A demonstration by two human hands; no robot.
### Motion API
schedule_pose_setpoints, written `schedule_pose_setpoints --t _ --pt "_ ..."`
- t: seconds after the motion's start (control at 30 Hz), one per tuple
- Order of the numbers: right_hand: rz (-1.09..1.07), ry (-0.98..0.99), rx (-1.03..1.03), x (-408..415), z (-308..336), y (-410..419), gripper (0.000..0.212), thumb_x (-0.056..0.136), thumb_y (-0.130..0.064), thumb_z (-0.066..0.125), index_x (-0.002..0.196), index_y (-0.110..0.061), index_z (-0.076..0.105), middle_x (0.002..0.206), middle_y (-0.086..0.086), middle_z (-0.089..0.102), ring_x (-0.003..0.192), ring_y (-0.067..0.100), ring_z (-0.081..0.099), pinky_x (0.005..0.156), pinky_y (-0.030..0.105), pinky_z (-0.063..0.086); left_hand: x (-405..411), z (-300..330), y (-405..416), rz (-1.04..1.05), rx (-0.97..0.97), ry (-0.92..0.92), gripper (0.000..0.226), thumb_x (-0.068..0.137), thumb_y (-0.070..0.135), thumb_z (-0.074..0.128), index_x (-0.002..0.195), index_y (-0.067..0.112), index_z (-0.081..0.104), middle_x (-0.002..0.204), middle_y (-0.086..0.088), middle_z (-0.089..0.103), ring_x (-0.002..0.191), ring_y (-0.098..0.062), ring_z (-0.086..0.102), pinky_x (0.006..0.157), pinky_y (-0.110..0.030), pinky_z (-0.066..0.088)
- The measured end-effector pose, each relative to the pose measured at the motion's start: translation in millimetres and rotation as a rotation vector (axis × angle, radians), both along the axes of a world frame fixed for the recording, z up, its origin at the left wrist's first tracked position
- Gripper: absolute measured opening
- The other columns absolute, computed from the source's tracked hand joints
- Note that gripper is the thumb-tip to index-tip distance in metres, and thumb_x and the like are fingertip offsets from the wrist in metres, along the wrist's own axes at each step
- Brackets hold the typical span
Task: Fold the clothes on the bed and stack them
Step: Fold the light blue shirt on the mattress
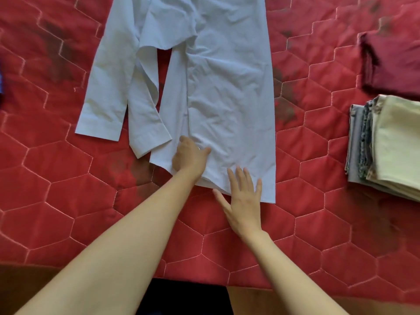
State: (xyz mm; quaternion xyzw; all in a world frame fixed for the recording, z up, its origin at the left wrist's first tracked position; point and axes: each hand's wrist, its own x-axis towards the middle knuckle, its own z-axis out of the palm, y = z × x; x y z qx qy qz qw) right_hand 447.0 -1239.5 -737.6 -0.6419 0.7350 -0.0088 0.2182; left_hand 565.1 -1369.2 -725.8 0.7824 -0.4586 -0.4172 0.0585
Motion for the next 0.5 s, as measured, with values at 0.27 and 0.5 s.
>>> schedule_pose_setpoints --t 0.27,0.5 --pt "-0.373 -0.202 -0.29 -11.2 26.6 -30.3 0.053 0.097 -0.044 0.047 0.14 -0.012 0.046 0.148 0.008 0.04 0.143 0.022 0.027 0.12 0.048 0.007 47.3 45.9 -11.7 0.09 -0.263 0.333 0.006 0.085 0.022 0.07 0.088 0.023 0.065 0.081 0.002 0.064 0.08 -0.014 0.062 0.069 -0.019 0.046" --pt "-0.545 -0.188 -0.107 -11.1 14.0 -56.5 0.061 0.099 -0.042 0.046 0.148 -0.011 0.03 0.153 0.009 0.032 0.142 0.024 0.025 0.114 0.038 0.022 108.4 11.1 1.7 -0.04 -0.103 -0.047 0.025 0.088 0.02 0.065 0.077 -0.001 0.061 0.079 -0.02 0.06 0.079 -0.029 0.053 0.065 -0.033 0.031"
